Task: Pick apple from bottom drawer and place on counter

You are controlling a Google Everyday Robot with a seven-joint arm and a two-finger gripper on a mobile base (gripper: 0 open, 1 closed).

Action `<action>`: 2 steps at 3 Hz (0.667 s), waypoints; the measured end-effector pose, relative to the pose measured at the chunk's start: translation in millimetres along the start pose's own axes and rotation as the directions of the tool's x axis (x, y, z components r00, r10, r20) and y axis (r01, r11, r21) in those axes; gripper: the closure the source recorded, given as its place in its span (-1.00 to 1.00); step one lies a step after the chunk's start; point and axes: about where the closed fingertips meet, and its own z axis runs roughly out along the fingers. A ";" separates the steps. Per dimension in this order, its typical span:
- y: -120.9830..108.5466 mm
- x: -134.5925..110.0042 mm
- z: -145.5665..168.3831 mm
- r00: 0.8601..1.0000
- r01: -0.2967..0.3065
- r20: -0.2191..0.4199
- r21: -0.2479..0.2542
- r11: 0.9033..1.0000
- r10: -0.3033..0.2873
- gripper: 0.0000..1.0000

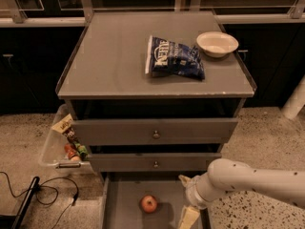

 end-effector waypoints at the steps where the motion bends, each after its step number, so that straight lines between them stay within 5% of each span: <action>1: -41.6 16.1 54.9 0.999 -0.013 0.053 0.026 1.000 0.011 -1.00; 2: -82.9 24.5 104.5 0.990 0.008 0.139 0.077 0.997 -0.019 -1.00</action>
Offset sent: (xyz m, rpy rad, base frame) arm 0.0814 0.0442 -0.2505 0.2867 -0.0307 -0.0401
